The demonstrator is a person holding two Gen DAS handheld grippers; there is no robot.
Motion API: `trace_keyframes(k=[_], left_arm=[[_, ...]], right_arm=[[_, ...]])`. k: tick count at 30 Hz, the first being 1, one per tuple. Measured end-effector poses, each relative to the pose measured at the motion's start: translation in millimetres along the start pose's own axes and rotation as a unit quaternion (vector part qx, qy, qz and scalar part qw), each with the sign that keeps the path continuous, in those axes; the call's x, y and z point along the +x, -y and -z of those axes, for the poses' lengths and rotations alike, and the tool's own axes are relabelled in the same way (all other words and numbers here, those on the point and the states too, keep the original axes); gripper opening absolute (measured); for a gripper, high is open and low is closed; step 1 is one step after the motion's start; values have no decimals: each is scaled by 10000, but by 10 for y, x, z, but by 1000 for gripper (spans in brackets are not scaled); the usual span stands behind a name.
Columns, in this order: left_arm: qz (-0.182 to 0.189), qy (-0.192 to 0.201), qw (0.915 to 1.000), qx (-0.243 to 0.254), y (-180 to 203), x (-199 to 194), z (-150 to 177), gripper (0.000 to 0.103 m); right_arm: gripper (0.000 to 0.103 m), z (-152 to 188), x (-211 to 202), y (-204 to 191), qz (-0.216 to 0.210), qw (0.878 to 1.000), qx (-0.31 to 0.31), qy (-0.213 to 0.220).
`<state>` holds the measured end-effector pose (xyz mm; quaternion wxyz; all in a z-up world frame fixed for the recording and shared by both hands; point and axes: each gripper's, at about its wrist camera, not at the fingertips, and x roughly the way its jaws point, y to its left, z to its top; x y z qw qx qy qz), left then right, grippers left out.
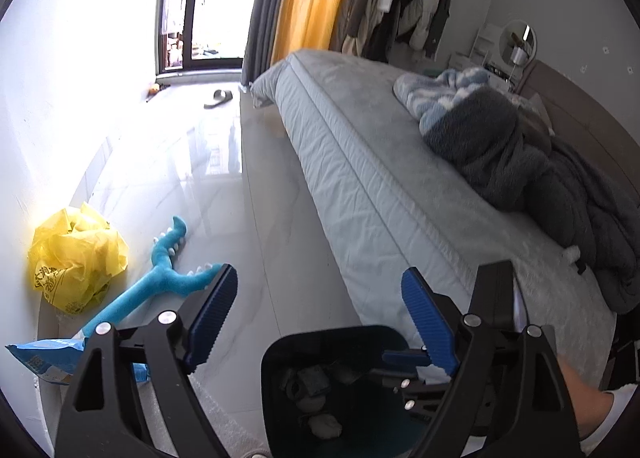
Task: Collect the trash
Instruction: 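Open the right tool over the black bin to drop the black clip, then move both tools back over the bed toward the bubble-wrap roll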
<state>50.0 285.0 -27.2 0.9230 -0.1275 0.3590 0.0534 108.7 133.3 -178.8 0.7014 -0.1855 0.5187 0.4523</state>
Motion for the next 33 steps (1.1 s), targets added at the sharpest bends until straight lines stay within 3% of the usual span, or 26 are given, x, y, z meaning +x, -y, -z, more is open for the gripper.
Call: trace_keyframes(k=[1,11,24,33], left_arm=[[2,68,10000,-22,14,-19,-22,86],[162,603,9980,22,321,-204,-186,88],[355,1091,9934,-24,814,-316,-315,88],[476,1076,9931,21,1216,-191,-361,88]], right_arm=[[47,7,-6,-1,-13,10000,8,0],[49,31,-231,48,4,9998,-7,208],[56,178,-891,320,130,9946,177,1018],[60,416,-1364,736,518,9871,440,1453]])
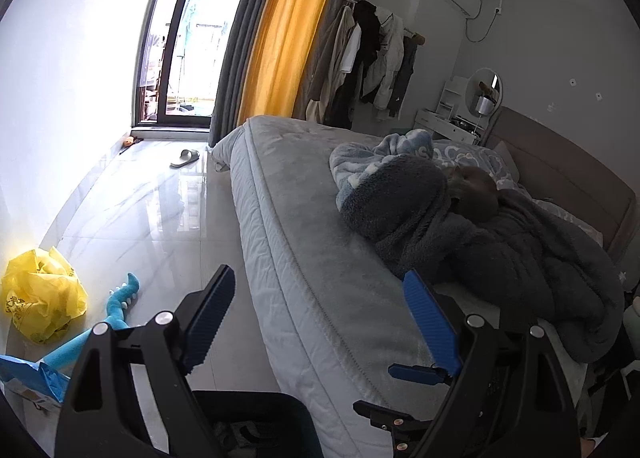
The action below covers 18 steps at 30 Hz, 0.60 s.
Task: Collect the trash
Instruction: 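Move both tools back over the bed toward the bubble-wrap roll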
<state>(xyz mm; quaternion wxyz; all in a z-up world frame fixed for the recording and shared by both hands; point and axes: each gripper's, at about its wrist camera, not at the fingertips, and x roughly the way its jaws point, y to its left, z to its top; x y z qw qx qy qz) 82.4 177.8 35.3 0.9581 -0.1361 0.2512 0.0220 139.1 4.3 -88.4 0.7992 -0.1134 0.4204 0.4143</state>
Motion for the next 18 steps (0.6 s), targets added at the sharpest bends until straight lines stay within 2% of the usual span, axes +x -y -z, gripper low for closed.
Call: trace_keyframes(k=[12,18], left_arm=[[286,-135,9992,246,677,250,163,88],[406,-244,9982,356,940,373,267,88]], right_arm=[[62,295,-509,687,706,9969,245,264],[63,414,-727,946,895,9943,421,387]])
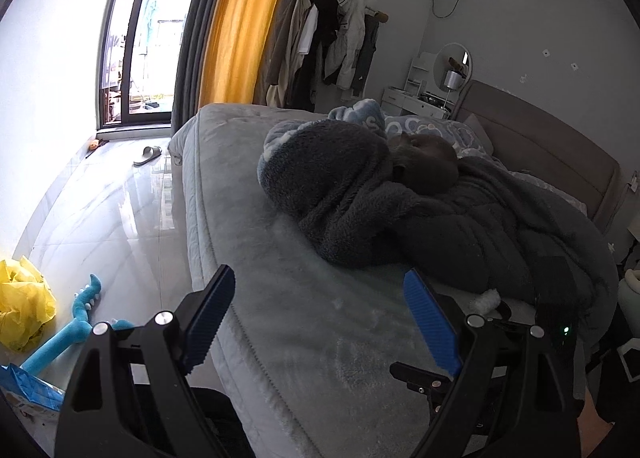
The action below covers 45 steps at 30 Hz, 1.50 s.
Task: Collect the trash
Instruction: 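Move both tools back over the bed toward the bubble-wrap roll, then grasp the black curved clip on the bed with the right tool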
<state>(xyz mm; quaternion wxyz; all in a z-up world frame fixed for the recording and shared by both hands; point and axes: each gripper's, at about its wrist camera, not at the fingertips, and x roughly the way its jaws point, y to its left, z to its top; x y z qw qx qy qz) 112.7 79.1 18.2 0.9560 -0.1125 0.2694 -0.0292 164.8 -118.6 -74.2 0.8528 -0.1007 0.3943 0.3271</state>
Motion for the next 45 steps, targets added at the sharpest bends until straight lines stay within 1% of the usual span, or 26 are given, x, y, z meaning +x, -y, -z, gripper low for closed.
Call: trace_keyframes(k=[16,29,32,39,45], left_arm=[[282,-267,9992,112,534,327,121,88],[482,-556,9971,213,897,569,269,88],[542,-600,9965,212,970,615,297,88],[710,-725,9946,223,1130,707,357,88],[880,-870,9923,42,1215,811,400,88]], right_arm=[[63,267,-281,682,544,9984,170,55],[63,504,-526,1486,1165,9901,768,153],[63,543,-542,1612,1313,9876,846,130],[63,629,-568,1799,1474,9847,921,98],[63,717,-527,1935,1613,9824,938,75]])
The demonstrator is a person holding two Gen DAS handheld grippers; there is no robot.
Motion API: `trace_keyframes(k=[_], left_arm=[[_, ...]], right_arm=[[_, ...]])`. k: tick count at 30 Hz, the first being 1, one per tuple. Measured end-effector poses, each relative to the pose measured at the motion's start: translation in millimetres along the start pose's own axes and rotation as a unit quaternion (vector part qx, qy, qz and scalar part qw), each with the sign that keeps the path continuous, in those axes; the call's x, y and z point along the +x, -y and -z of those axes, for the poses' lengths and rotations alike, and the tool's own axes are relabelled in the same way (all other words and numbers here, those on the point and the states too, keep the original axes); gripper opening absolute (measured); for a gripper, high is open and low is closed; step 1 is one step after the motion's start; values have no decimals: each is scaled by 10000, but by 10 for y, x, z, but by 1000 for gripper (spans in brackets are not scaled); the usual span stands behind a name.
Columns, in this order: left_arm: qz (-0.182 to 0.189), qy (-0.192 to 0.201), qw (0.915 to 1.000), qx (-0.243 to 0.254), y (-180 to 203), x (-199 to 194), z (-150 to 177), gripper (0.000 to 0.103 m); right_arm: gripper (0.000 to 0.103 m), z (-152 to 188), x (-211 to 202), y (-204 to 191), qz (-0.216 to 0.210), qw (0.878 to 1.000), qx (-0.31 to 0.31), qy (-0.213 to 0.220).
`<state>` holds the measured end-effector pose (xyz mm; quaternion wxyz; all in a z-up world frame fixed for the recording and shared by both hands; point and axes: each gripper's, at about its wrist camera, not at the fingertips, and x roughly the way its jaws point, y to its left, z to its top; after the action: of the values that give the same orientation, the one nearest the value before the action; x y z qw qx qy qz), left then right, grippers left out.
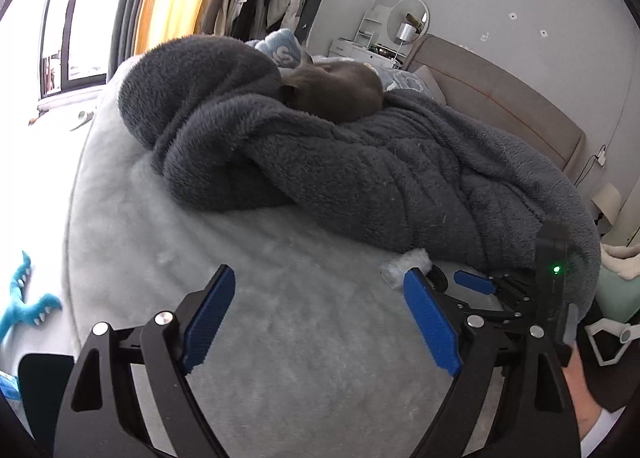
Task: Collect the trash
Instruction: 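Grasp the black curved clip on the bed with the right tool, then lower the left tool onto the clear bubble-wrap roll and close it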
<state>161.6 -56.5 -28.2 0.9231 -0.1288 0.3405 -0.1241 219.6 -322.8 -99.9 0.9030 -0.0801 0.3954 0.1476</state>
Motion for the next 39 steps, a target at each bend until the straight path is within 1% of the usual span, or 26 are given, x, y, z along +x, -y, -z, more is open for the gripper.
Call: trace_keyframes(k=[1,2,6,8,11,17,21,24,26,29,32,36,39], left_arm=[[-2,-17,10000,7,19,21,7,88],[9,-40,10000,21,42,43,16,88],[89,-113,9999,56,133,124,48,88],[143,-160,9998,59,182,167,65,88],[219,-217,9995,83,250,225,86,88],[372,-311,9988,116,380,337,113,88],[528,-373,9979,93,480,436,139,86],[708,-459,9964,17,555,546,165,84],[749,-496,9959,64,593,613,180,84],[915,-648,9936,151,659,774,223,84],[878,-714,9933,227,706,894,268,84],[955,-728,9927,70,725,1042,254,84],[915,-703,9933,16,758,1154,235,84]], right_arm=[[62,2,21,12,13,10000,-5,-10],[58,7,52,29,25,10000,-8,-35],[50,-13,145,77,46,9999,71,-84],[41,-25,182,111,10,9999,137,-98],[39,-25,197,152,-53,9997,221,-78],[39,12,65,187,-85,9997,240,25],[39,41,-62,181,-67,9999,142,61],[39,103,-150,197,-63,10000,33,64],[39,166,-211,220,-58,10000,-41,61],[39,271,-309,274,-92,9999,-102,78],[39,368,-414,316,-102,9997,-184,92],[39,464,-559,365,-172,9995,-243,126],[39,528,-673,420,-276,9992,-229,195]])
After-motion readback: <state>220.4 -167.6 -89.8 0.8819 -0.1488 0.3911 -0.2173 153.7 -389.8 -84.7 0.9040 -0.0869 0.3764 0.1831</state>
